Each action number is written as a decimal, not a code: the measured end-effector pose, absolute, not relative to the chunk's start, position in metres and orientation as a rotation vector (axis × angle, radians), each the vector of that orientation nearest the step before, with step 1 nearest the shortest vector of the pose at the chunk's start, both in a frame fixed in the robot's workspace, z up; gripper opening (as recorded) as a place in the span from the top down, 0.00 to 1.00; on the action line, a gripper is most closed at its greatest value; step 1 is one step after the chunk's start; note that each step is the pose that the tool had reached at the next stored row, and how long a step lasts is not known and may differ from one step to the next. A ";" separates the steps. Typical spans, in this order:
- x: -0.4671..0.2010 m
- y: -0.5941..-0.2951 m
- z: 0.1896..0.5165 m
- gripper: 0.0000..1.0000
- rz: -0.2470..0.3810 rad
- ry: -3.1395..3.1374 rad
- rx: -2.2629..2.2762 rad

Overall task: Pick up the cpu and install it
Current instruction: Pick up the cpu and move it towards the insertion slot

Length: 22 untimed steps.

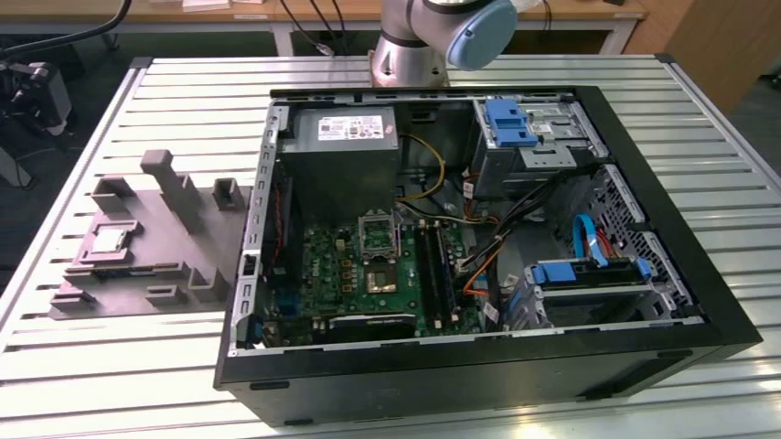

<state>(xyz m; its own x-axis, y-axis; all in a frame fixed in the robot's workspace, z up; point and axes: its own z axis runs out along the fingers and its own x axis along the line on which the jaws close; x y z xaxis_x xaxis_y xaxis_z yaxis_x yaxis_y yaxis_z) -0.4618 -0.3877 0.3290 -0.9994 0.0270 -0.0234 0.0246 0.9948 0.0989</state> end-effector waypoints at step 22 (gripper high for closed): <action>-0.462 -0.388 0.324 0.51 0.157 3.113 0.040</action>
<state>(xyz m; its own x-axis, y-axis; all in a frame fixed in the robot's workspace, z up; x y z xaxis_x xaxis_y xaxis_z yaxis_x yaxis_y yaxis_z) -0.4618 -0.3877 0.3241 -0.9994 0.0271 -0.0230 0.0246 0.9946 0.1009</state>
